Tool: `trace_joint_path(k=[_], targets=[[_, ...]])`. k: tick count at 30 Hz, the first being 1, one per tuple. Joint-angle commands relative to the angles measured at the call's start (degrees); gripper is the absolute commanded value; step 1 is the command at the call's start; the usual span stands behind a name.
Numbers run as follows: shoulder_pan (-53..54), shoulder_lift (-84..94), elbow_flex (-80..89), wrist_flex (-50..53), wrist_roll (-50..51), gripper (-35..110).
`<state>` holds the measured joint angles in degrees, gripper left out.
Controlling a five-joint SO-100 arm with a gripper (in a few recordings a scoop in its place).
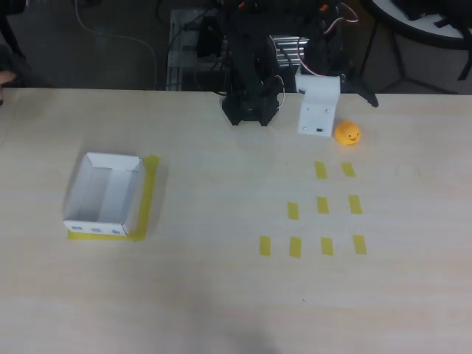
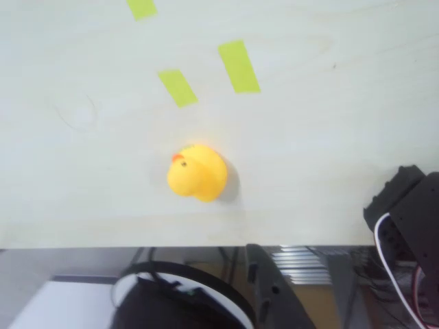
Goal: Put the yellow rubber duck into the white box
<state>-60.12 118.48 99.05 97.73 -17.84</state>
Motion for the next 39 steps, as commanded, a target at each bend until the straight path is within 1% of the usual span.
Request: trace_joint_path(k=[1, 10, 19, 28, 39], targets=[[-4.57, -3.34, -2.37, 1.05, 1.05, 55], [-5.45, -10.55, -3.34, 0.35, 0.62, 54], [-11.69, -15.47, -2.64, -0.7, 2.11, 55], [-15.56, -21.53, 3.16, -7.56, 2.9, 55], [-15.56, -26.37, 7.47, -14.06, 3.16, 54]])
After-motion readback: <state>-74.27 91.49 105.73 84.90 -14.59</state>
